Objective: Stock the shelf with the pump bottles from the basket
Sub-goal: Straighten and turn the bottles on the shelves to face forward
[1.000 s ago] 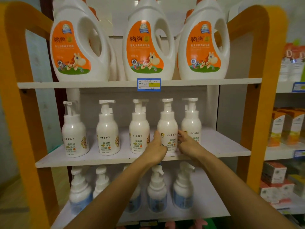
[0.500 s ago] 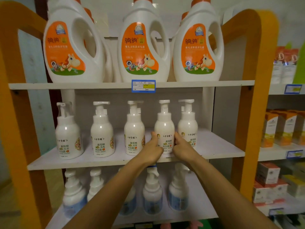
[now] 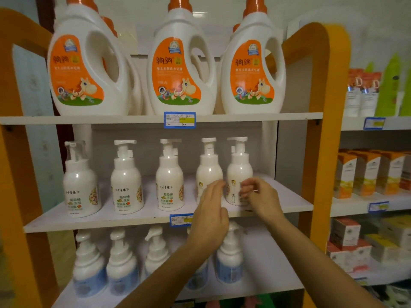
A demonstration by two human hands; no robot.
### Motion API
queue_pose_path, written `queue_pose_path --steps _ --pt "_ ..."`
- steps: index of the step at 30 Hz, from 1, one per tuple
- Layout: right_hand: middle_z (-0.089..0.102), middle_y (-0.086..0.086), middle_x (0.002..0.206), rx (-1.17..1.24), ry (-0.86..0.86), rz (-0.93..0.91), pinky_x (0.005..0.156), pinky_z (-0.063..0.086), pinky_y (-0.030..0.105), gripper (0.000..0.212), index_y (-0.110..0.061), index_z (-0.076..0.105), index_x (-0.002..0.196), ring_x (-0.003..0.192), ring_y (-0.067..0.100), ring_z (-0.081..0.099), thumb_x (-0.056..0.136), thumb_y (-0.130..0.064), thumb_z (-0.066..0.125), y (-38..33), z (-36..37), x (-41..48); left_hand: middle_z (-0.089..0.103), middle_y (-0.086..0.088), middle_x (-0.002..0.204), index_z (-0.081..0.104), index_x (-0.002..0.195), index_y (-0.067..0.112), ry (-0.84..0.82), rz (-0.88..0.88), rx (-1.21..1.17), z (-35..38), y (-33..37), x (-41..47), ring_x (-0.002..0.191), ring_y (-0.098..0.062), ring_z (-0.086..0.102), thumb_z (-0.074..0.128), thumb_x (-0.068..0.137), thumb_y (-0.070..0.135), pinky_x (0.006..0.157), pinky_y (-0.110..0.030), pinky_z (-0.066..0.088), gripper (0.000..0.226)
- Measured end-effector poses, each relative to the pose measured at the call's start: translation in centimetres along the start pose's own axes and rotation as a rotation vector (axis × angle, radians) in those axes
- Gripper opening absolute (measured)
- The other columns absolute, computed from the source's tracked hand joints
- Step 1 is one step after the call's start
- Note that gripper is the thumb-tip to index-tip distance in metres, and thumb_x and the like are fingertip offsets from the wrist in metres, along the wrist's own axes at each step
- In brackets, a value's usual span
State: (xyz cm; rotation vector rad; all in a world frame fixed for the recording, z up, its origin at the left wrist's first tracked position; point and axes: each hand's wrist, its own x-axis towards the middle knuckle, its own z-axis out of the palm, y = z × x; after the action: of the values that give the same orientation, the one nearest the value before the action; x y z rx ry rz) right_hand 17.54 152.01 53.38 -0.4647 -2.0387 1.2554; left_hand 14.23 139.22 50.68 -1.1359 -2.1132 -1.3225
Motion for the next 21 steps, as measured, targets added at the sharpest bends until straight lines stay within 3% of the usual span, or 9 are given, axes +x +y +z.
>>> queue_pose_path --steps 2,5,7,11,15,21 --pt "0.056 0.013 0.12 -0.022 0.039 0.048 0.095 0.047 0.038 0.03 -0.009 0.048 0.116 0.113 0.026 0.054 0.088 0.002 0.043 0.2 -1.1 0.8 0.045 0.002 0.134 0.035 0.133 0.02 -0.06 -0.051 -0.051 1.2 0.9 0.7 0.117 -0.009 0.045 0.044 0.084 -0.001 0.103 -0.022 0.038 0.054" --pt "0.036 0.013 0.145 -0.056 -0.115 0.076 0.104 0.037 0.04 0.054 -0.011 0.024 0.14 0.13 0.029 0.039 0.09 0.003 0.04 0.7 -1.6 1.9 0.05 -0.007 0.13 0.03 0.134 0.016 -0.13 -0.188 -0.074 3.1 1.3 2.7 0.117 -0.021 0.05 0.046 0.085 0.003 0.102 -0.039 0.045 0.053" --pt "0.034 0.014 0.146 -0.084 -0.22 0.065 0.107 0.037 0.045 0.062 -0.014 0.015 0.143 0.129 0.031 0.041 0.09 0.0 0.042 1.1 -1.3 2.3 0.05 -0.014 0.127 0.026 0.136 0.01 -0.163 -0.268 -0.029 3.9 1.4 4.0 0.112 -0.027 0.053 0.046 0.086 0.004 0.097 -0.043 0.047 0.054" --pt "0.053 0.013 0.128 -0.105 -0.269 0.016 0.093 0.049 0.05 0.056 -0.021 0.026 0.135 0.107 0.027 0.055 0.087 -0.002 0.048 1.8 -0.5 2.7 0.051 -0.018 0.126 0.027 0.134 0.003 -0.178 -0.359 0.006 4.5 1.3 5.5 0.11 -0.031 0.054 0.047 0.086 0.005 0.095 -0.042 0.048 0.052" --pt "0.051 0.013 0.131 -0.15 -0.261 -0.018 0.097 0.046 0.051 0.055 -0.02 0.026 0.136 0.114 0.031 0.053 0.087 -0.003 0.045 2.4 -0.9 3.1 0.053 -0.018 0.122 0.027 0.133 0.007 -0.164 -0.351 -0.021 5.3 0.9 5.4 0.107 -0.031 0.056 0.047 0.085 0.005 0.092 -0.043 0.05 0.052" --pt "0.052 0.017 0.13 -0.195 -0.25 -0.054 0.096 0.047 0.047 0.051 -0.014 0.026 0.135 0.115 0.033 0.053 0.09 -0.012 0.049 2.8 -2.0 3.5 0.047 -0.02 0.131 0.01 0.143 0.012 -0.206 -0.338 -0.008 6.9 1.3 5.5 0.112 -0.033 0.053 0.044 0.088 0.007 0.094 -0.045 0.049 0.065"
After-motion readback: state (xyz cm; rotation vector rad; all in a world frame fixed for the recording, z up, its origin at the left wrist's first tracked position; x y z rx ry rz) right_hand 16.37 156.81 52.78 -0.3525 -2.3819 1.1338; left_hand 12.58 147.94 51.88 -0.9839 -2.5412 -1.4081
